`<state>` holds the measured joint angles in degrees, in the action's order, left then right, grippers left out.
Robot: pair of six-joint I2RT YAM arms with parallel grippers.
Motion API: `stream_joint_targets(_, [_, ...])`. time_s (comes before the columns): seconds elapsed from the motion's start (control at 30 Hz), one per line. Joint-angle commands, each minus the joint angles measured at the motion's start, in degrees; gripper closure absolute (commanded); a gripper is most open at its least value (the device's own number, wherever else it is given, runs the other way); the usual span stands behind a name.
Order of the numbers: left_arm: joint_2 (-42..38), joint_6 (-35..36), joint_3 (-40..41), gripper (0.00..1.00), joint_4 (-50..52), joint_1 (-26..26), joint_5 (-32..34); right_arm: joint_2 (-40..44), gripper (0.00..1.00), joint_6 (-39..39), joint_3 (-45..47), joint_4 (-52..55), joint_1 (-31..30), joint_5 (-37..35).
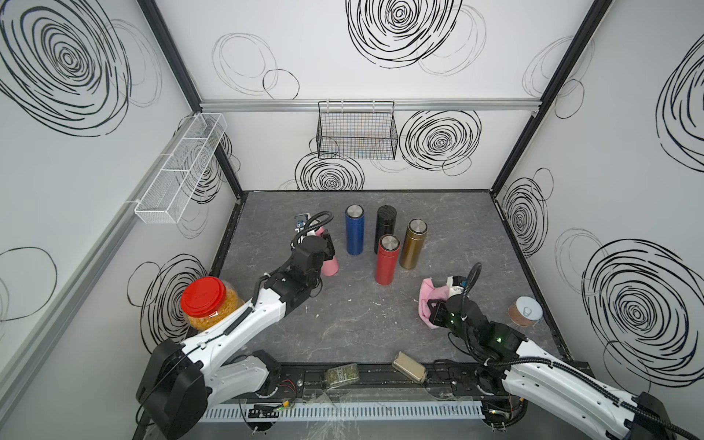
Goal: Wipe the surface of the thermos
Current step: Place the thermos at the center of the board.
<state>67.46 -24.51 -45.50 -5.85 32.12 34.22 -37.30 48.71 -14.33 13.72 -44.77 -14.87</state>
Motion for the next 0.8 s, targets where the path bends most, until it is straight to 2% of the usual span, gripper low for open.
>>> stream_joint_targets(0.0, [4.08,5.24,-5.73,1.00,-10.92,-2.06,3.18,-3.02,1.00,-3.15,0.45,-6.22,4.61,5.02])
stream_joint_targets(0.17, [12.23,8.35,-9.78,1.00,-17.49,-5.73,0.97,-7.16,1.00,-5.78,-0.39,-10.57,9.94,9.41])
stream_joint_targets(0.27, [18.24,7.27,-13.72,1.00,-18.80,-8.17,-3.84,-9.66,1.00,-6.44,-1.35,-11.57,11.71,10.39])
stream_joint_targets(0.5, [29.24,11.75,-20.20,1.00,-21.14,-9.00,-2.17,-14.63,1.00,-7.47,-3.50,-11.96,13.20,9.86])
stream_joint_targets(0.6, [32.15,12.67,-22.00,1.00,-20.44,-9.24,-1.71,-16.83,1.00,-7.36,-4.30,-12.41,13.48,10.31])
stream_joint_targets(0.77, [32.80,12.75,-20.23,1.00,-21.40,-9.70,-1.91,-20.32,1.00,-6.55,-6.06,-11.69,13.70,10.67])
